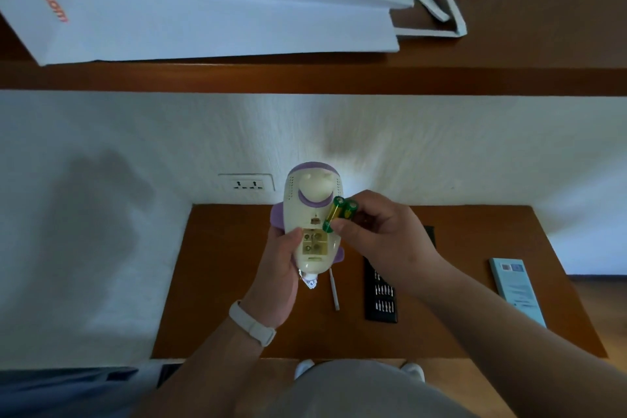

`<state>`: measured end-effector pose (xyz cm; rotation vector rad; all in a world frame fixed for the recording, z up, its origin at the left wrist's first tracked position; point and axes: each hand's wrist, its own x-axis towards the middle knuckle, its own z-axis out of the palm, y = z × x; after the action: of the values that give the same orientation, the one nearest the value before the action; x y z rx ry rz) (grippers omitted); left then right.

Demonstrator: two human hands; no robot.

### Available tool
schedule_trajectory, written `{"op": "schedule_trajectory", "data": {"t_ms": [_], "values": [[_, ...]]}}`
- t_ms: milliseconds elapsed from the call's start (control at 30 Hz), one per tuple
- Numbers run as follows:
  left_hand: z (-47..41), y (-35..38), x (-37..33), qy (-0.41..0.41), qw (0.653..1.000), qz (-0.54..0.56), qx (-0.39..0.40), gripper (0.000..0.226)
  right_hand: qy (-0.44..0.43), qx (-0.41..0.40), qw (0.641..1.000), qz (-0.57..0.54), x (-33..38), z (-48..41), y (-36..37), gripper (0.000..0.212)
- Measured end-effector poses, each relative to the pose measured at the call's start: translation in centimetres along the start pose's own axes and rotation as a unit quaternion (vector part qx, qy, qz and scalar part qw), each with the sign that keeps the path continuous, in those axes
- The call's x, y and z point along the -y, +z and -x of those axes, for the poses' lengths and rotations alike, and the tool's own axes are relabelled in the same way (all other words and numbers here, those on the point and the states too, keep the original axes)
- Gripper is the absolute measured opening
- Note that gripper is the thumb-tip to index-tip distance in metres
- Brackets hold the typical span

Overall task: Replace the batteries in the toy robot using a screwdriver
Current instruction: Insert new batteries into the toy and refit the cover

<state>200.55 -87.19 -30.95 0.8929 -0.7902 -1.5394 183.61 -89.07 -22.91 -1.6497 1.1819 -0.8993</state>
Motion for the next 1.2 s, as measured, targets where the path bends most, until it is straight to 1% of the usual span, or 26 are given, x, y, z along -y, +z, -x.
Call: {"op": "schedule_trajectory", "data": {"t_ms": [100,167,333,500,667,933,1033,1200], "values": [[0.1,0.3,0.1,0.0,1.0,-0.008,0.006,0.052,-0.022,0.011,1.0,0.012,0.2,0.0,0.4,0.005],[0.1,0.5,0.2,-0.006,1.0,-0.007,0.005,0.051,-0.04,0.008,0.998,0.043,0.1,-0.1,0.7,0.008],[0.2,0.3,0.7,-0.013,1.0,-0.012,-0.015,0.054,-0.078,-0.004,0.994,0.078,-0.5,-0.2,1.2,0.016],[0.2,0.2,0.7,-0.02,0.998,-0.034,-0.043,0.061,-0.105,-0.004,0.987,0.123,-1.3,-0.4,1.5,0.02],[0.3,0.0,0.8,-0.025,0.998,-0.04,-0.035,0.045,-0.113,0.004,0.984,0.137,-1.8,-0.3,1.3,0.019],[0.4,0.4,1.0,-0.042,0.997,-0.049,-0.033,0.046,-0.121,0.013,0.979,0.162,-2.5,-0.4,0.8,0.02],[0.6,0.5,1.3,-0.048,0.997,-0.056,-0.032,0.05,-0.123,0.013,0.979,0.162,-2.8,-0.3,0.6,0.022],[0.9,0.7,1.6,-0.06,0.996,-0.058,-0.033,0.067,-0.12,0.01,0.979,0.164,-3.1,0.0,0.3,0.023]]}}
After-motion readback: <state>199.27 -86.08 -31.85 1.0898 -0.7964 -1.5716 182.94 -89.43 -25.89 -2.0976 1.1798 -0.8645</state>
